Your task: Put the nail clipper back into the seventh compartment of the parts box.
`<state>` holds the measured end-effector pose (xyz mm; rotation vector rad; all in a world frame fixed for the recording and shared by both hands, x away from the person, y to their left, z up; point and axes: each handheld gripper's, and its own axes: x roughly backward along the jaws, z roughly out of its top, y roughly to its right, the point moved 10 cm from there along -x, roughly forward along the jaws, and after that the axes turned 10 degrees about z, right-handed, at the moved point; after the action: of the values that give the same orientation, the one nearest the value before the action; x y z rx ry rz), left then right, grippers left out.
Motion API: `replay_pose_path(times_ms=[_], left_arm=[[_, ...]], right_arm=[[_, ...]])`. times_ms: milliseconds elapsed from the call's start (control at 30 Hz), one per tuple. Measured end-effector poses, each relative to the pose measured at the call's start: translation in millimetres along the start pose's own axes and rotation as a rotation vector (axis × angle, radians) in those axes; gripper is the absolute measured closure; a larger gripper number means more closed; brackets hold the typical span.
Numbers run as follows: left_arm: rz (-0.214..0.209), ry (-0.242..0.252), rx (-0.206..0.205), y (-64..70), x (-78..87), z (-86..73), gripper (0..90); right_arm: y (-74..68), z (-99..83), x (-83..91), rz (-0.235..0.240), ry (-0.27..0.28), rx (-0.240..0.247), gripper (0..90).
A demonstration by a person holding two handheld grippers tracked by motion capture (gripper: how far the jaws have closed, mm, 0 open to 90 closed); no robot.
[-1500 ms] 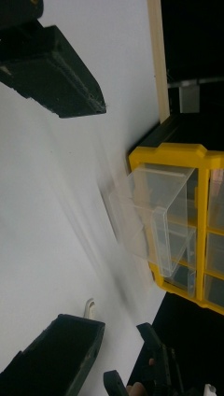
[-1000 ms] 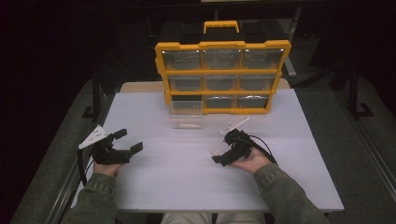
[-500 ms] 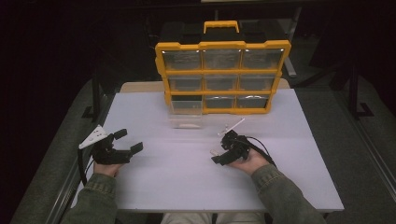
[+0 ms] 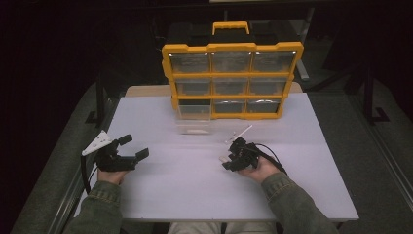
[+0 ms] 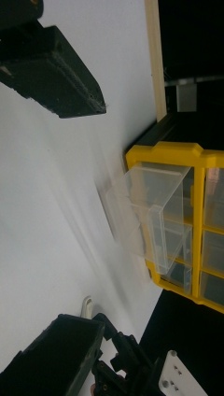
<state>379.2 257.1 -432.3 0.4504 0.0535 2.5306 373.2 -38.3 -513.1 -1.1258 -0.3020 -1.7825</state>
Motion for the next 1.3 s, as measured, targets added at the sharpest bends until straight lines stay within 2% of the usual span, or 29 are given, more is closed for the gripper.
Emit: replay_pose_path(times_ms=[133, 367, 467, 633, 767, 1000, 1167, 1300], left_arm=[[0.0, -0.001, 0.0, 0.0, 0.0, -0.2, 0.0], [0.008, 0.001, 0.002, -1.7, 0.3, 0.2, 0.0], [0.007, 0.001, 0.003, -1.3, 0.0, 0.1, 0.0], [0.007, 0.001, 0.004, -1.5, 0.1, 0.1, 0.0], [0.006, 0.001, 0.004, -1.4, 0.0, 0.1, 0.0], [0.006, -0.002, 0.002, -1.3, -0.1, -0.4, 0.0], [0.005, -0.004, 0.0, -1.3, -0.4, -0.8, 0.0], [0.007, -0.004, -0.001, -1.3, -0.3, -0.8, 0.0]], right_arm=[[1.3, 0.1, -1.5, -0.012, -0.002, -0.005, 59.9], [2.6, -1.6, -2.5, -0.03, -0.016, -0.005, 64.4], [2.9, -2.3, -3.3, -0.034, -0.023, -0.003, 71.3], [1.7, -2.4, -4.0, -0.038, -0.03, 0.009, 75.1], [0.6, -2.3, -3.3, -0.039, -0.031, 0.017, 75.8], [2.6, -2.7, -1.1, -0.019, -0.028, -0.02, 75.9], [3.6, 0.4, 6.3, -0.001, 0.005, -0.037, 75.9], [5.6, 4.6, 14.9, -0.004, 0.03, -0.032, 75.9]])
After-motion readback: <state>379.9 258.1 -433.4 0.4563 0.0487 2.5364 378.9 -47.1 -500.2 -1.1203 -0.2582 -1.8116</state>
